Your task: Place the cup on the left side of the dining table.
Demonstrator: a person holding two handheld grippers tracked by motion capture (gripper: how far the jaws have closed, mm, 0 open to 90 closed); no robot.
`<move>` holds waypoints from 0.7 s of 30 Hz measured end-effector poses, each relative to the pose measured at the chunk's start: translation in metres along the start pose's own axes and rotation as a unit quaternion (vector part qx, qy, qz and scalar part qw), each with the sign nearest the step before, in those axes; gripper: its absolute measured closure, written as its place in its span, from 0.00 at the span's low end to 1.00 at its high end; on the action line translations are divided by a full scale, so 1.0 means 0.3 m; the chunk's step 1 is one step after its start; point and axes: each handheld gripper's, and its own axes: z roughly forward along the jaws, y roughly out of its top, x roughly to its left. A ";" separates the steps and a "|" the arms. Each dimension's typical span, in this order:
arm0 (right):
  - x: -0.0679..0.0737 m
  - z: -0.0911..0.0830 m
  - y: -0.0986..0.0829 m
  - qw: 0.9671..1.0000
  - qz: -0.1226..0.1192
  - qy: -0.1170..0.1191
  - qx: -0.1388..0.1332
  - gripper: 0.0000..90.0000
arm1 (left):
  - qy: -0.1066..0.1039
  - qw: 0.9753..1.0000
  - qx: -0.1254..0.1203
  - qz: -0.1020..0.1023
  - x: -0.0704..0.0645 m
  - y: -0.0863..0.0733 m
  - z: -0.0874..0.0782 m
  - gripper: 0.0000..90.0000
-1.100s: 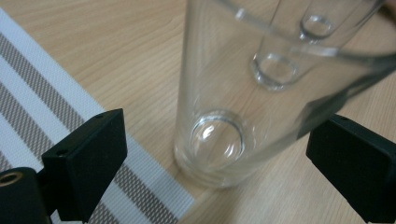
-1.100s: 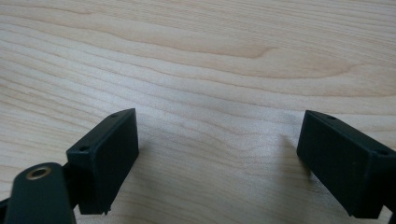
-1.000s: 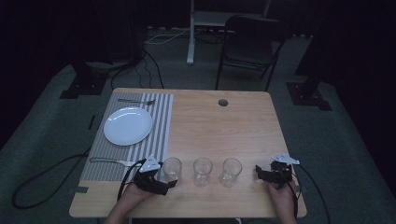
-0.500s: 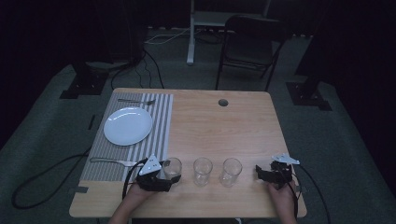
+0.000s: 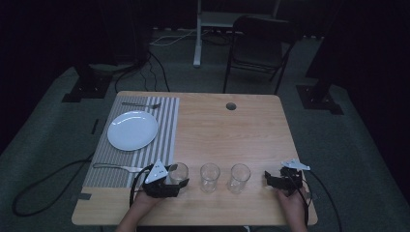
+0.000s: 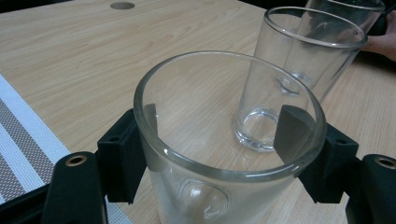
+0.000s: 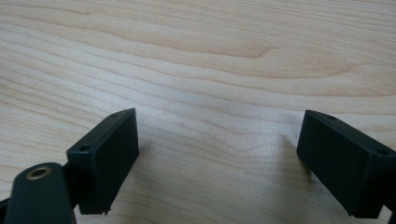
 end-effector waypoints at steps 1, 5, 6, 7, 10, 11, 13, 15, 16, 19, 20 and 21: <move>0.000 0.000 0.000 1.000 0.000 0.000 0.000 0.14 | 0.004 1.000 -0.004 -0.002 0.001 -0.001 -0.001 0.31; 0.000 0.000 0.000 1.000 0.000 0.000 0.000 0.14 | 0.011 1.000 -0.007 -0.006 0.003 0.003 -0.003 0.32; 0.000 0.000 0.000 1.000 0.000 0.000 0.000 0.14 | 0.011 1.000 -0.005 -0.004 0.003 0.006 -0.003 0.32; 0.000 0.000 0.000 1.000 0.000 0.000 0.000 0.14 | 0.013 1.000 -0.006 -0.002 0.003 0.006 -0.004 0.32; 0.000 0.000 0.000 1.000 0.000 0.000 0.000 0.14 | 0.012 1.000 -0.005 -0.004 0.002 0.010 -0.005 0.33; 0.000 0.000 0.000 1.000 0.000 0.000 0.000 0.14 | 0.005 1.000 -0.002 -0.005 0.004 0.012 -0.006 0.33; 0.000 0.000 0.000 1.000 0.000 0.000 0.000 0.14 | -0.002 1.000 -0.002 -0.009 0.007 0.015 -0.007 0.33; 0.000 0.000 0.000 1.000 0.000 0.000 0.000 0.14 | 0.000 1.000 -0.001 -0.004 0.002 0.018 -0.006 0.33; 0.000 0.000 0.000 1.000 0.000 0.000 0.000 0.14 | -0.003 1.000 0.003 0.001 0.002 0.021 -0.006 0.33; 0.000 0.000 0.000 1.000 0.000 0.000 0.000 0.14 | 0.000 1.000 0.002 0.002 0.003 0.028 -0.012 0.33; 0.000 0.000 0.000 1.000 0.000 0.000 0.000 0.14 | 0.002 1.000 0.000 -0.002 0.006 0.031 -0.015 0.33; 0.000 0.000 0.000 1.000 0.000 0.000 0.000 0.14 | 0.001 1.000 -0.002 -0.004 0.009 0.033 -0.019 0.33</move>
